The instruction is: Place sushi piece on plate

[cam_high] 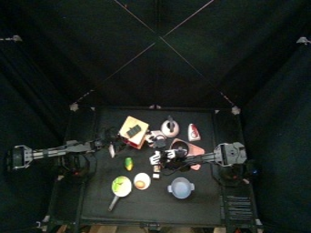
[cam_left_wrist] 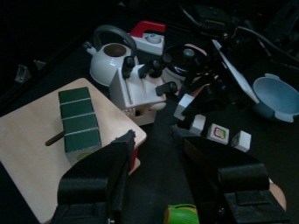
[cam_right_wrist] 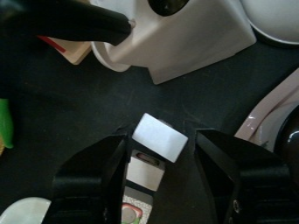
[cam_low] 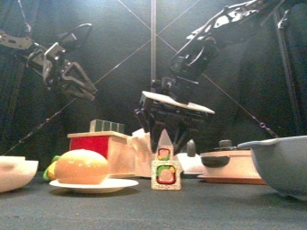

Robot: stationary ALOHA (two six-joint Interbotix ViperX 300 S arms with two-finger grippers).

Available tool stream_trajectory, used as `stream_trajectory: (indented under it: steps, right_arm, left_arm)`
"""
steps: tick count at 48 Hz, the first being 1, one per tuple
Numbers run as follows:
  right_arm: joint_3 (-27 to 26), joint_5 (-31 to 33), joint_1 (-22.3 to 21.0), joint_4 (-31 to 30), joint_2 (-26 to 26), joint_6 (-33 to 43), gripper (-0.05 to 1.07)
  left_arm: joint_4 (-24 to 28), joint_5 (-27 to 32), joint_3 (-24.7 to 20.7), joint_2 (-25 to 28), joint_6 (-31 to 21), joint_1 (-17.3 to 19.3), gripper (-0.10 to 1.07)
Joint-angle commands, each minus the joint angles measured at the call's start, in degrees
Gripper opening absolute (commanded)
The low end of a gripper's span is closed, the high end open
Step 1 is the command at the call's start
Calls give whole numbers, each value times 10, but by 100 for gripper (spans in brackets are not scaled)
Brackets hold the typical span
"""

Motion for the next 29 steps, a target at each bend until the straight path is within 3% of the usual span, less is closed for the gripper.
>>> stream_trajectory:
  steps: [1,20,29]
  right_arm:
    - [8,2,6,-5,-51,0,82]
    - [118,69,36,0,-221,3,82]
    - [169,94,35,24,-275,2,82]
  left_arm:
    - [-3,-2,-8,0,0,0,79]
    - [-4,-2,-7,0,0,0,79]
    - [-4,-1,-7,0,0,-1,79]
